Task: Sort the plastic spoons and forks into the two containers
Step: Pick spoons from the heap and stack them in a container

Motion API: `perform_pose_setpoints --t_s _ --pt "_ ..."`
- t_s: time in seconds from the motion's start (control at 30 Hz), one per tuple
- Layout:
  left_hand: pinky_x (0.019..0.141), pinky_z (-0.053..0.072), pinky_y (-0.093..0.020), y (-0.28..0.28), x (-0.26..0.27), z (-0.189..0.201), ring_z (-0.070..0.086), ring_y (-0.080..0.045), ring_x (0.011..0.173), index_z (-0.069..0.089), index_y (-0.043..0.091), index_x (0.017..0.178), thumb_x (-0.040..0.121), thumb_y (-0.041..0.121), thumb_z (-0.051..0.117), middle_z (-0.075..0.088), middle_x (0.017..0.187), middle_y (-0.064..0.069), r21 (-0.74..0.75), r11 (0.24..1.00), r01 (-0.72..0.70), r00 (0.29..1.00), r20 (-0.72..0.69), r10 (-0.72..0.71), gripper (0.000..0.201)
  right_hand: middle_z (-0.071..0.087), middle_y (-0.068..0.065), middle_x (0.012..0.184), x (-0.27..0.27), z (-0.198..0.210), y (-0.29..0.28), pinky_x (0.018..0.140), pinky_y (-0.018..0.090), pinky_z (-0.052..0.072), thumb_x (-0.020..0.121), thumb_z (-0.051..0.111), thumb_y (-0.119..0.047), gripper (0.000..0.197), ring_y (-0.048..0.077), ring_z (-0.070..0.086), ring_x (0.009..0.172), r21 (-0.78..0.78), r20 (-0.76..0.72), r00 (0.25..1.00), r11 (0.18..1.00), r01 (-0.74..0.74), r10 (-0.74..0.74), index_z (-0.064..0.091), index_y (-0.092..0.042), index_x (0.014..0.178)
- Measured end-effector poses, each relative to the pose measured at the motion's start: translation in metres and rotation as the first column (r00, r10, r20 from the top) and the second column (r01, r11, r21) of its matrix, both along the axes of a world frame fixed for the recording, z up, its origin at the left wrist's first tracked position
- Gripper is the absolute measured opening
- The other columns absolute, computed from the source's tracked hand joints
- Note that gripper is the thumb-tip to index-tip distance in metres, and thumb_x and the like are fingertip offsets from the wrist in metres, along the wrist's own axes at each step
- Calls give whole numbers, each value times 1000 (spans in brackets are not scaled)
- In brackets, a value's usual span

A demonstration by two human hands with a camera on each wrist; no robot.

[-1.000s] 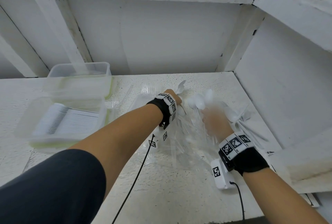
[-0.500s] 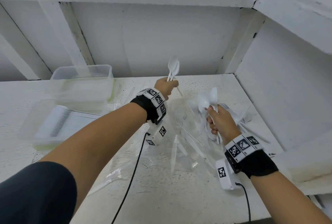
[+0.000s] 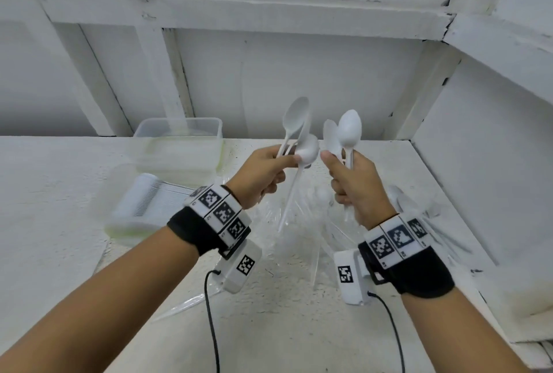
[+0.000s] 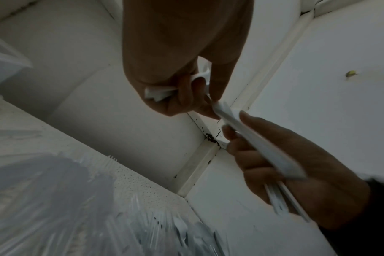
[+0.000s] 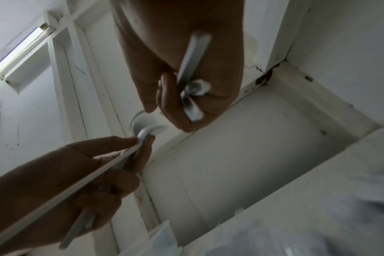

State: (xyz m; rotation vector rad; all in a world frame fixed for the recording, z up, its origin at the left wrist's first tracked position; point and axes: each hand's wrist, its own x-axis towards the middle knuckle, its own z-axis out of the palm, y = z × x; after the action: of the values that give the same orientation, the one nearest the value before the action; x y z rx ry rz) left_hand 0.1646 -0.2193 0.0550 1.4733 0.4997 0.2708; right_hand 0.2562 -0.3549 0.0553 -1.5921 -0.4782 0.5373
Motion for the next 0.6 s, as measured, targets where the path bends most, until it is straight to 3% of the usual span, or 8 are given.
perform_pose_setpoints --t_s 0.1,0.2,0.33,0.5,0.6 --pt "42 19 -17 -2 -23 -7 29 -6 46 64 16 91 92 11 53 60 80 -6 29 1000 3 1000 -13 -3 12 43 3 67 -22 -5 17 34 17 22 89 62 -24 10 5 27 39 47 -129 992 999 7 -1 56 -16 84" --pt "44 19 -20 -2 -42 -14 27 -8 49 64 13 96 95 18 51 57 73 -3 71 997 -26 999 -46 30 14 34 3 60 -38 -11 27 33 17 21 88 62 -15 15 4 25 36 75 -199 980 997 1 14 52 -15 76" --pt "46 28 -18 -2 -63 -23 35 -9 53 62 21 102 99 36 40 66 94 3 102 988 -117 988 -93 127 27 35 -1 58 -54 -15 34 34 17 22 88 62 -17 23 4 26 37 73 -211 977 997 21 -5 45 -17 73" --pt "53 43 -21 -1 -82 -34 50 -11 60 57 12 98 100 20 41 62 79 -2 20 982 -188 980 -58 189 18 47 1 66 -65 -16 39 33 16 21 90 61 -21 23 3 27 35 83 -223 974 995 47 -27 45 -14 75" --pt "66 54 -25 -1 -90 -37 63 -14 71 59 13 96 99 18 44 65 80 -3 -56 979 -197 980 -22 196 16 48 0 64 -72 -17 43 33 16 22 90 60 -20 24 3 28 35 74 -189 982 997 28 -13 44 -14 74"
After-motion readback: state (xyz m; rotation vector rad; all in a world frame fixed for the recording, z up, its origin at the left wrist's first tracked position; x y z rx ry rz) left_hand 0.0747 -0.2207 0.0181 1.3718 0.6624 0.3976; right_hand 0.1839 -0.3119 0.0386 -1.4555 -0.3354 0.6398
